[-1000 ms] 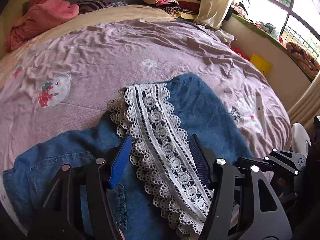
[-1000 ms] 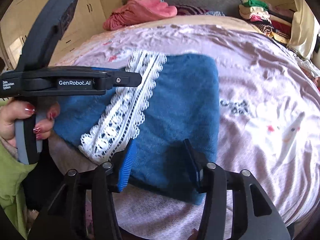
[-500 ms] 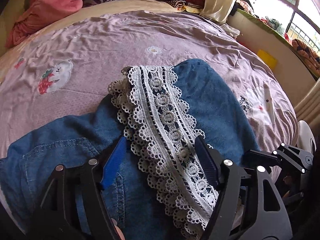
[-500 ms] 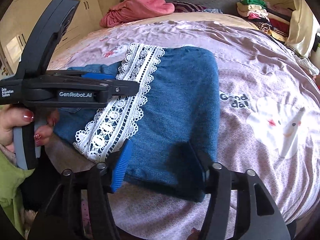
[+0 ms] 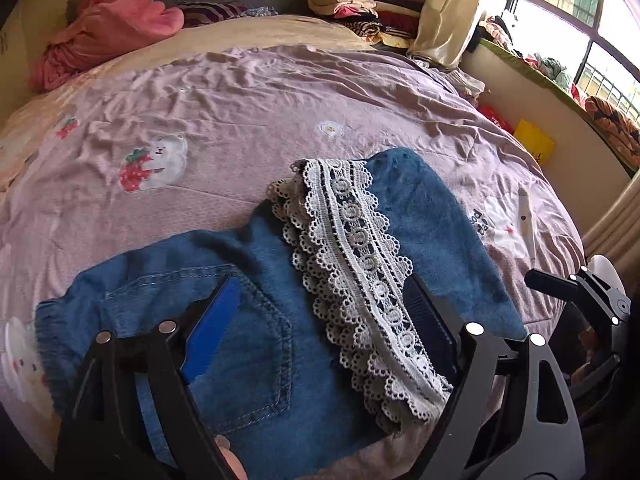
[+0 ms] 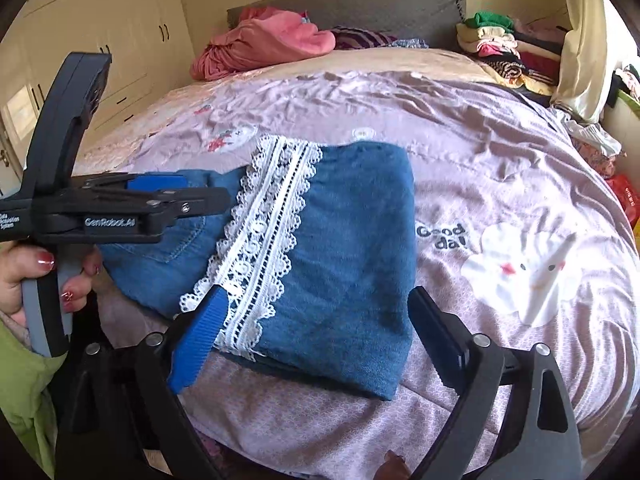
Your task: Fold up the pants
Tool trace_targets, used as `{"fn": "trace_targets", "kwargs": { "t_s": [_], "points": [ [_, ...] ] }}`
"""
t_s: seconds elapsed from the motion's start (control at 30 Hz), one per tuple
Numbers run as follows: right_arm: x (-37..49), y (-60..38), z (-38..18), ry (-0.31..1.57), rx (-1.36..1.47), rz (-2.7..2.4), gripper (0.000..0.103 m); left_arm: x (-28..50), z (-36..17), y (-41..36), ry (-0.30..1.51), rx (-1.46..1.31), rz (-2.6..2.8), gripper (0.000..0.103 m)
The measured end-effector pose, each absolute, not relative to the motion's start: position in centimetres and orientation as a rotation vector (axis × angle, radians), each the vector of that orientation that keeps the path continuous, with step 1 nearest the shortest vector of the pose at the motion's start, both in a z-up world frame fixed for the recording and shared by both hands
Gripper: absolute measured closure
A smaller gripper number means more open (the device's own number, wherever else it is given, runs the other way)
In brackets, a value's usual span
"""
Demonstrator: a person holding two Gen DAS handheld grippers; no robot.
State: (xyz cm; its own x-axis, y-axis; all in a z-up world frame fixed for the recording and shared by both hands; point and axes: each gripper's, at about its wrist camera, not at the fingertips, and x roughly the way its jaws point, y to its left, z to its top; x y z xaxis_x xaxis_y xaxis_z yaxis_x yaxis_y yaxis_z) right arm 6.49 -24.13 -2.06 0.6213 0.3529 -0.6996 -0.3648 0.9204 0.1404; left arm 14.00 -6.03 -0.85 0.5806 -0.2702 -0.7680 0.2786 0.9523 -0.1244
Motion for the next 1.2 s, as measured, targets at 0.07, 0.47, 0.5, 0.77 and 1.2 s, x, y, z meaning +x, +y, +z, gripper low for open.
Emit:
{"fn": "trace_targets", "kwargs": {
  "t_s": [0.07,0.47,0.5,0.77,1.2],
  "points": [
    [6.4,-24.0,-1.6,0.79,-0.017,0.409,0.01,13.5,-0.4,-5.5,0.884,0.012,-0.308,0.023],
    [7.2,-21.1,1.3,0.737,-0.054,0.442,0.005,10.4,1.8,0.9,0.837,0.024,-0.117,0.01],
    [7.4,-20.5,1.5,0.734,-0.062,0.449,0.005,10.2,1.8,1.5,0.835,0.02,-0.1,0.01],
    [9.9,-15.4,2.3,0.742,-0.135,0.548,0.005,8.4,0.2,8.0,0.867,-0.08,-0.003,0.01],
    [14.6,-6.0,2.0,0.813,-0.197,0.78,0.005,7.3,-5.0,11.3,0.949,-0.356,-0.137,0.016]
  ]
}}
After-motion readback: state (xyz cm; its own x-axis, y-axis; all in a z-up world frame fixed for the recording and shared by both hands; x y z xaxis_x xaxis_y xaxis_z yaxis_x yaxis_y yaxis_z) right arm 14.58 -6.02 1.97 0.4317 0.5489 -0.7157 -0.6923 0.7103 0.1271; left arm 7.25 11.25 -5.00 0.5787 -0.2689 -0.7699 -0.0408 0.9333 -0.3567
